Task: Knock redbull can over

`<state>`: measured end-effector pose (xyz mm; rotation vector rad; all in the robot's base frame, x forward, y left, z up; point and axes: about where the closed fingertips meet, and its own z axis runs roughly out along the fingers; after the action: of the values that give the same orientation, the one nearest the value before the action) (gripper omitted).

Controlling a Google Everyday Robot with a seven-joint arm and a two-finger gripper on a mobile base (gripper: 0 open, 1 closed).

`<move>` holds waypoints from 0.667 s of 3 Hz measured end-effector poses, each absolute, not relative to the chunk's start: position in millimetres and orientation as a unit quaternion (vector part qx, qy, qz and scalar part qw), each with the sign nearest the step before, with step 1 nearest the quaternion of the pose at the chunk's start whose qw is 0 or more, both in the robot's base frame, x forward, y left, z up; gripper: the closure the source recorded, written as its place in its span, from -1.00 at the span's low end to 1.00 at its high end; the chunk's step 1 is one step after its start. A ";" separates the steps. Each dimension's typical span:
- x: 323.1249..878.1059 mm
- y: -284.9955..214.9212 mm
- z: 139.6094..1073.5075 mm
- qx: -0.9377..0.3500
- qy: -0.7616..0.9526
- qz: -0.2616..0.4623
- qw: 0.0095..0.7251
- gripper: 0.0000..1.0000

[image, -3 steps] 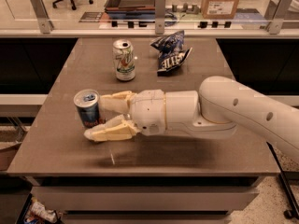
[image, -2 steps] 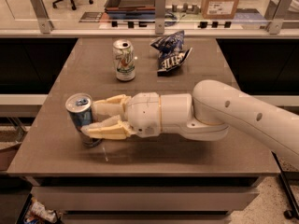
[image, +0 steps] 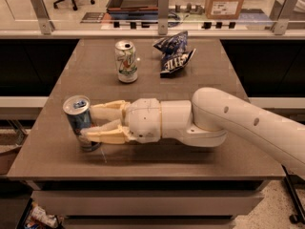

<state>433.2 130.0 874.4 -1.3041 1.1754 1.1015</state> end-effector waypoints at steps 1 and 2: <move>433.2 128.9 873.5 -0.538 0.489 0.458 0.513 1.00; 435.5 121.9 875.1 -0.536 0.497 0.451 0.513 1.00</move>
Offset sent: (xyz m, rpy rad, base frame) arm 0.0082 -0.0216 0.0008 -0.0200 0.0114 -0.0571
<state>435.5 121.9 875.1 -1.2885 1.1952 1.0841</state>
